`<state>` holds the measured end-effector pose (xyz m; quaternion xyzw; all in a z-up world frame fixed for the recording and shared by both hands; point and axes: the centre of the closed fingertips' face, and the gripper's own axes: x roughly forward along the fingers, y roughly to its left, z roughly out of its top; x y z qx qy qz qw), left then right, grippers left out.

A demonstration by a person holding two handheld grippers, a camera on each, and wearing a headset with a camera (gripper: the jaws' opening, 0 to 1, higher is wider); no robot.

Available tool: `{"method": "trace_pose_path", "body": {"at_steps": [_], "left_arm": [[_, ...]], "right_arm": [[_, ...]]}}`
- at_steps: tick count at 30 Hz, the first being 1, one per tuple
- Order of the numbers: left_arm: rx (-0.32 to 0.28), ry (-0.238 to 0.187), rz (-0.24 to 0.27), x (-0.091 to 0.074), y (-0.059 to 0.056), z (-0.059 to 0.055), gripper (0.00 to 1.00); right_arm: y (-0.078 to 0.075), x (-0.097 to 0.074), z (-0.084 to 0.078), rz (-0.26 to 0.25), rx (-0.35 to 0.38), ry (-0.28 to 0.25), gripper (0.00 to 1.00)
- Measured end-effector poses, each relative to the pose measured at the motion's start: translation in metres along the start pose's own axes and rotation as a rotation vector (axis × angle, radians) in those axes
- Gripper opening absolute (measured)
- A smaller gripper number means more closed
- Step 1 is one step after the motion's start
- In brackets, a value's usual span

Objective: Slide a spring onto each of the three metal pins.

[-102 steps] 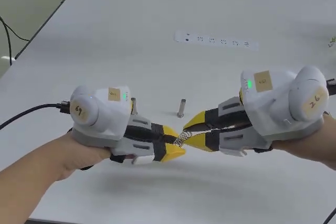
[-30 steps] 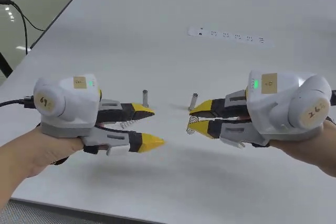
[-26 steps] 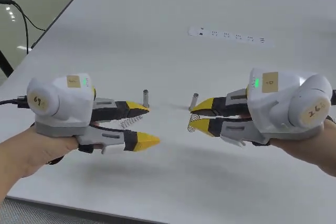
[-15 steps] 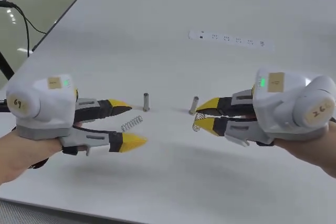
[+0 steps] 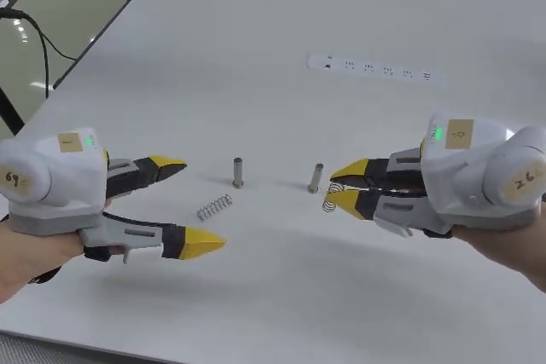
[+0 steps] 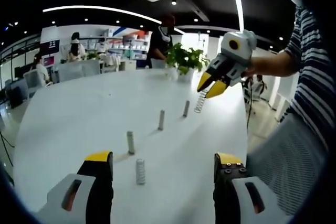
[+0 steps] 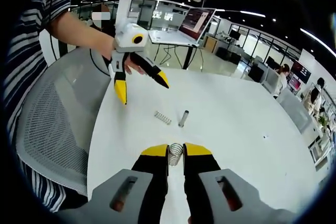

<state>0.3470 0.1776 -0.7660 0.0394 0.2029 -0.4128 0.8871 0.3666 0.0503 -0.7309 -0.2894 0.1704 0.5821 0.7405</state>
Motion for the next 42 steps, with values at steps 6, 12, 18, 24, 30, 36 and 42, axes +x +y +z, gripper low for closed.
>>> {"method": "trace_pose_path", "body": {"at_steps": [6,12,18,24,30,36,42], "left_arm": [[-0.018,0.001,0.017,-0.003,0.003,-0.002,0.86],[-0.041,0.005,0.031,-0.005,0.006,-0.006,0.97],[-0.053,0.007,0.029,-0.008,0.005,-0.006,0.98],[-0.046,0.002,0.026,-0.01,0.005,-0.004,0.98],[-0.04,0.002,0.022,-0.009,0.004,-0.003,0.98],[-0.037,0.004,0.025,-0.008,0.005,-0.003,0.98],[-0.043,-0.001,0.029,-0.005,0.008,-0.003,0.98]], "right_arm": [[-0.009,0.0,-0.001,-0.019,0.015,0.001,0.07],[-0.019,0.002,-0.001,-0.037,0.024,0.002,0.07],[-0.029,0.003,0.001,-0.052,0.026,0.006,0.07],[-0.043,0.006,0.004,-0.079,0.032,0.002,0.07],[-0.06,0.012,0.005,-0.105,0.076,-0.008,0.07],[-0.07,0.022,-0.001,-0.112,0.112,0.005,0.07],[-0.073,0.031,-0.003,-0.108,0.142,0.006,0.07]]}}
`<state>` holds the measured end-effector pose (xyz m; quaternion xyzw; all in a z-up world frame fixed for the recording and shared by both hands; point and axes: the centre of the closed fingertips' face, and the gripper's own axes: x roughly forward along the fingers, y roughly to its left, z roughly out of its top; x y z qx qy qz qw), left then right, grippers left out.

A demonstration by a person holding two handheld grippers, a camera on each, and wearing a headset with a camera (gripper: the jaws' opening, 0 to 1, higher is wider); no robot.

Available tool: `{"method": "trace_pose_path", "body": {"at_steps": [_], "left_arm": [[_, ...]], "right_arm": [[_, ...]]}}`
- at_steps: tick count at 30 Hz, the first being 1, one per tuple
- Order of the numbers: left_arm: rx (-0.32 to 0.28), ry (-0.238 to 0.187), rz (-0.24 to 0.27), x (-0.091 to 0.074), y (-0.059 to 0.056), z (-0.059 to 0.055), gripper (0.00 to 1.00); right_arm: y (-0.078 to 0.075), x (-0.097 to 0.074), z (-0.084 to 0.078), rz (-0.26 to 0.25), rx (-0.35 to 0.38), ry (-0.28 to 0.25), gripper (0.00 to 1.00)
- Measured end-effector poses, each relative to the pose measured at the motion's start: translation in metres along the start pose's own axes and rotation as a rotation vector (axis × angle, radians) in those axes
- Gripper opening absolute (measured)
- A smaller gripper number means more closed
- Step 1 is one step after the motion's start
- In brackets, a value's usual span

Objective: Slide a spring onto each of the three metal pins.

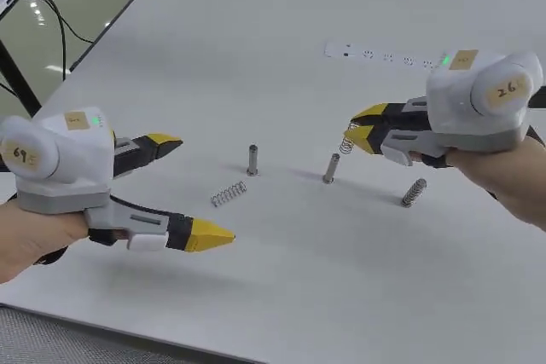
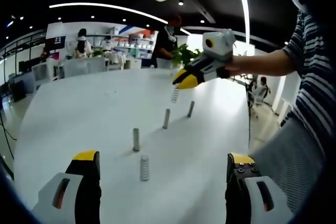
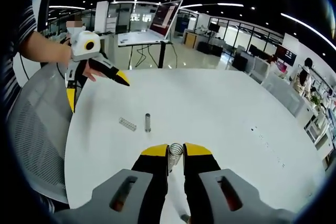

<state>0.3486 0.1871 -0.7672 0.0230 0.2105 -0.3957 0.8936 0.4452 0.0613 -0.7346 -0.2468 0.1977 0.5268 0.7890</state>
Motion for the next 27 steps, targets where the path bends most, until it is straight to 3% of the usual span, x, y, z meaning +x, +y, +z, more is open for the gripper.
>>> {"method": "trace_pose_path", "body": {"at_steps": [14,27], "left_arm": [[-0.014,-0.001,0.011,-0.003,0.002,-0.003,0.98],[-0.024,0.002,0.006,-0.004,-0.001,-0.006,0.98]], "right_arm": [[-0.002,0.015,-0.012,0.01,0.007,0.041,0.07],[-0.001,0.022,-0.015,0.013,0.03,0.041,0.07]]}}
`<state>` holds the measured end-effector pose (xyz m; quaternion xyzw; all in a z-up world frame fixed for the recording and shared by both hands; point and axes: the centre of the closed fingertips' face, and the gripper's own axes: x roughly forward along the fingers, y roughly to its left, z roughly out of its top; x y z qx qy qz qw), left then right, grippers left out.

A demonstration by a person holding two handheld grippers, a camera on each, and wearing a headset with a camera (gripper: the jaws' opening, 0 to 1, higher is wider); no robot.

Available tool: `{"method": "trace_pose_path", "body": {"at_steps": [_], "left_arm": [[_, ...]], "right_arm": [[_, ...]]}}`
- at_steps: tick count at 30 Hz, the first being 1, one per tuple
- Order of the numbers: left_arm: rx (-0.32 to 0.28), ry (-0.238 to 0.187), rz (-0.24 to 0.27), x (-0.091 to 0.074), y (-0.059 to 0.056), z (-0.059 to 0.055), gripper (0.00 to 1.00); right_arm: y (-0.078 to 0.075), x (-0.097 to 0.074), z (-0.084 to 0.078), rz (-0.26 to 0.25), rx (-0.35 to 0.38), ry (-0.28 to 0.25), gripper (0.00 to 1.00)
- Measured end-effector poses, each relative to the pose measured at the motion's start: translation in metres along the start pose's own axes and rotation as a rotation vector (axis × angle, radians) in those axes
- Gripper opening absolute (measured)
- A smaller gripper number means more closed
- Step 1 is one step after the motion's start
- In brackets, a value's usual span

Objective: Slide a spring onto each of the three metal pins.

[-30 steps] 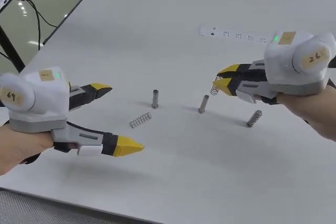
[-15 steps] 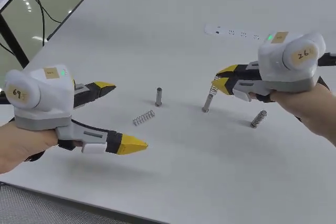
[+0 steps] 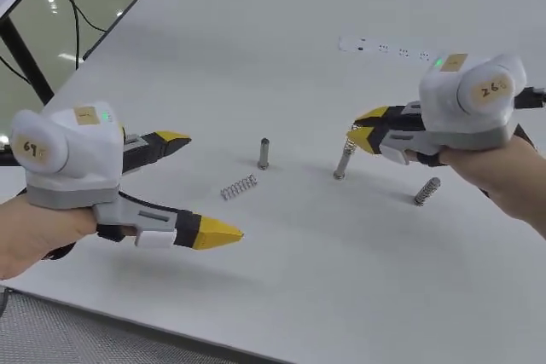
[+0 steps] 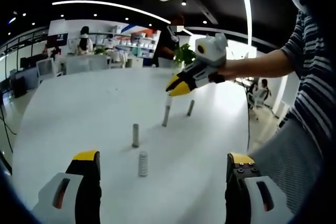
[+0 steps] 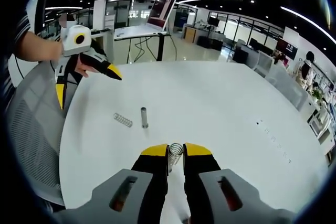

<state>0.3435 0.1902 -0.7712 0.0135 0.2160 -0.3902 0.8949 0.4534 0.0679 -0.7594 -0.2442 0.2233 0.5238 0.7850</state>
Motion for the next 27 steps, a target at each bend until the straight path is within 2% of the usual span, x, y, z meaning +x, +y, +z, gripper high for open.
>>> {"method": "trace_pose_path", "body": {"at_steps": [27], "left_arm": [[-0.015,0.012,0.006,-0.001,-0.001,-0.005,0.96]], "right_arm": [[0.023,0.011,-0.04,0.041,-0.022,0.106,0.07]]}}
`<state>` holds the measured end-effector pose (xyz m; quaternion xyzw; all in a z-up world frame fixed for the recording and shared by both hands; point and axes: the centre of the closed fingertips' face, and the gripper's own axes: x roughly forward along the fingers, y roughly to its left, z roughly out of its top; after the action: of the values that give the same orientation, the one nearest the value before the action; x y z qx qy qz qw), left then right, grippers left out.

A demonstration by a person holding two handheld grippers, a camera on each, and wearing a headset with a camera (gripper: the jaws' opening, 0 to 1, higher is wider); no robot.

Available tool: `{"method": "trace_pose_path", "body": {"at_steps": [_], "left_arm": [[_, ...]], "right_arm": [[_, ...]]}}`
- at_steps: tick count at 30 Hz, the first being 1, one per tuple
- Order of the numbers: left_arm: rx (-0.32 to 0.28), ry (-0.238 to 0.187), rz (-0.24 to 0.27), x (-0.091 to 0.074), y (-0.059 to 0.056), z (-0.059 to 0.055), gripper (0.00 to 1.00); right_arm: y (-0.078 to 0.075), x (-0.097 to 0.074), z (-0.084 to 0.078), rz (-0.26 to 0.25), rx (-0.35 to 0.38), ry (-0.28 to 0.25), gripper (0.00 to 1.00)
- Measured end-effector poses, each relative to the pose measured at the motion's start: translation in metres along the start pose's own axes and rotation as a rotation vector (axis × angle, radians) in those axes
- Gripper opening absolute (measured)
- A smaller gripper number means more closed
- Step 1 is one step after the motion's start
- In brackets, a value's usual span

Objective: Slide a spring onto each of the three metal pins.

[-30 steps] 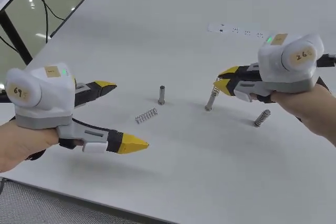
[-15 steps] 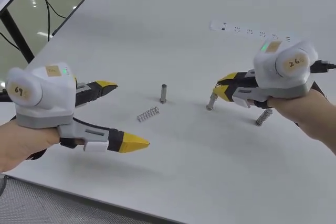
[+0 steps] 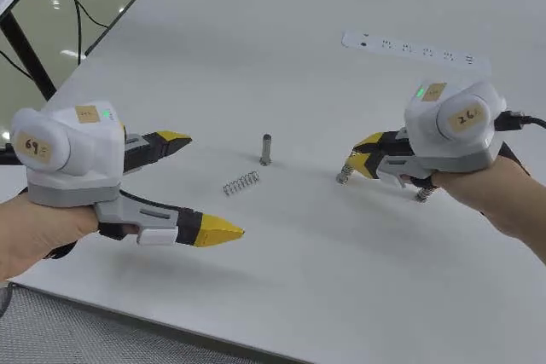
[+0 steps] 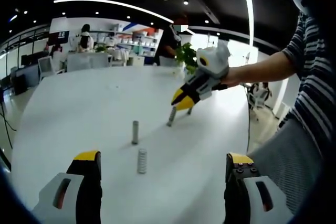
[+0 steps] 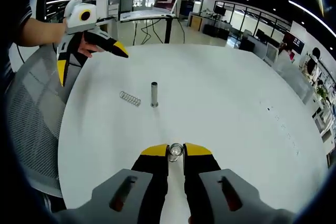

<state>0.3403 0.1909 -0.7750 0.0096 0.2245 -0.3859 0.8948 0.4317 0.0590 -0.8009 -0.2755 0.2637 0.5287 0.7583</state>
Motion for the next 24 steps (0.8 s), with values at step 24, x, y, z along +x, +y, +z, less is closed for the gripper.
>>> {"method": "trace_pose_path", "body": {"at_steps": [24], "left_arm": [[-0.007,0.003,-0.004,0.001,-0.004,-0.002,0.95]], "right_arm": [[0.0,0.007,-0.013,-0.003,0.07,0.007,0.08]]}}
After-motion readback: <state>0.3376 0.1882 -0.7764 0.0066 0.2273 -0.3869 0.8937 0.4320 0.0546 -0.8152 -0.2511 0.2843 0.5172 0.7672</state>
